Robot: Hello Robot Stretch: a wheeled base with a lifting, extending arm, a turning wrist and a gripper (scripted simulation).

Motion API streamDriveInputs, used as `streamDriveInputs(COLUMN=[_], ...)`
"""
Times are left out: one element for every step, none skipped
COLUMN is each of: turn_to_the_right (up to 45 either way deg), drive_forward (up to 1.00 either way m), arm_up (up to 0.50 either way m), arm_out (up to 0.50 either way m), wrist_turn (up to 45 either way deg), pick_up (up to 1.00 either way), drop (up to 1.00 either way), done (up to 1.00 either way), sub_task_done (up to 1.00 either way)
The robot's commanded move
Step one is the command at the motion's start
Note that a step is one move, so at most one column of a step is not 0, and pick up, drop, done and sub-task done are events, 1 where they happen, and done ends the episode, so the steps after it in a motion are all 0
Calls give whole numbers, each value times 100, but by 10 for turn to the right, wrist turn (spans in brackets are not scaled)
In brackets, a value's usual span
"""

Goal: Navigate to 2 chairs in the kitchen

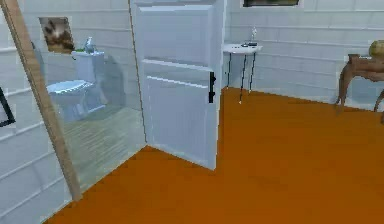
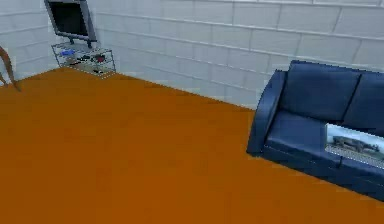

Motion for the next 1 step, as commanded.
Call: streamDriveInputs(turn_to_the_right=[-150], drive_forward=[0], arm_up=[0], arm_out=[0], wrist_turn=[0], pick_up=[0], drop=[0], done=[0], sub_task_done=[0])
